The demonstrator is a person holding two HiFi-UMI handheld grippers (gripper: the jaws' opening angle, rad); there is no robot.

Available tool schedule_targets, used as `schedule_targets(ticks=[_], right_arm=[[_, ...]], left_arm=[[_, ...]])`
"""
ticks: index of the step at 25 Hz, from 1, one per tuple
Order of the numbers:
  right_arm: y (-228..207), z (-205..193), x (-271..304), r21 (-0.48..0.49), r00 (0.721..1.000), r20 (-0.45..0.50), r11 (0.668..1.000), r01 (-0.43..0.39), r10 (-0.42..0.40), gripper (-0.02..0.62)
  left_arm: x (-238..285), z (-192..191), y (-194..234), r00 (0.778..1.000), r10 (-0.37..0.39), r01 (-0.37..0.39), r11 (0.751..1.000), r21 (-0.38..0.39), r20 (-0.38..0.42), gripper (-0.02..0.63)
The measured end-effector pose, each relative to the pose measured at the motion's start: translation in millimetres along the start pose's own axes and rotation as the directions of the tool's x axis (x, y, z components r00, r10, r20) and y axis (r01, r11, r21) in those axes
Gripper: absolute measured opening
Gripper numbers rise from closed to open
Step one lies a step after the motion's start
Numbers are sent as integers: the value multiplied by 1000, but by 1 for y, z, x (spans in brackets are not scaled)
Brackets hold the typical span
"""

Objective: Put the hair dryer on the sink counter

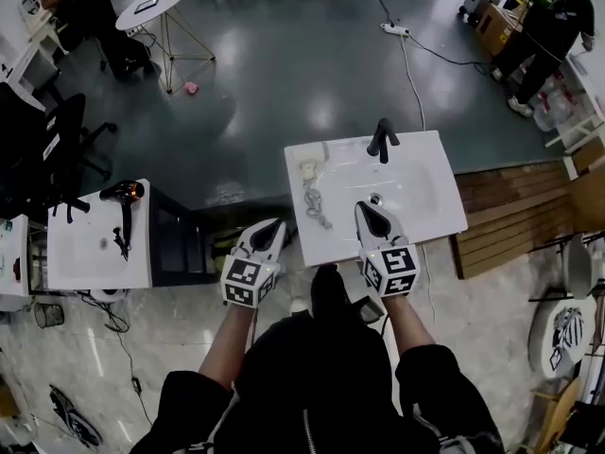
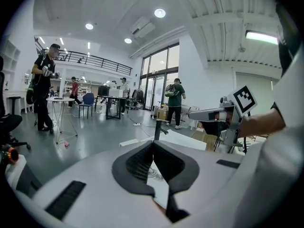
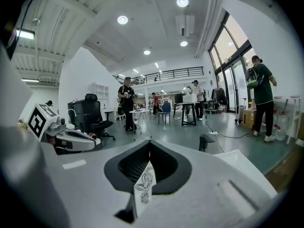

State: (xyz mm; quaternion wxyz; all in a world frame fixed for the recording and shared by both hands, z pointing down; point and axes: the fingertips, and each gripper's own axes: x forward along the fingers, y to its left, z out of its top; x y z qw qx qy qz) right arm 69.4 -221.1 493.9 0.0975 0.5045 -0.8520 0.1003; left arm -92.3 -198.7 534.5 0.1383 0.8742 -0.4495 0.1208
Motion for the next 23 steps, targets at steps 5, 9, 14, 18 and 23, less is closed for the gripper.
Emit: schedule_targets(ticks=[5, 9, 14, 18, 23], right_arm=[[5, -6, -7, 9, 1000, -9, 1000, 0, 0, 5], [8, -7, -13, 8, 1000, -11, 1000, 0, 0, 5], [9, -3, -14, -1, 1000, -5, 1000, -1, 1, 5], [13, -5, -17, -3, 1000, -12, 1000, -7, 7, 5], [19, -5, -12, -9, 1000, -14, 1000, -12, 12, 5]], left_arm=[[-7, -1, -5, 1000, -6, 6, 1000, 11, 2, 12], [-12, -2, -10, 1000, -7, 7, 1000, 14, 8, 12], [-12, 0, -11, 1000, -10, 10, 1000, 19, 11, 12], [-13, -1, -14, 1000, -16, 16, 1000, 19, 5, 12], [-13, -2, -11, 1000, -18, 18, 1000, 20, 5, 12]])
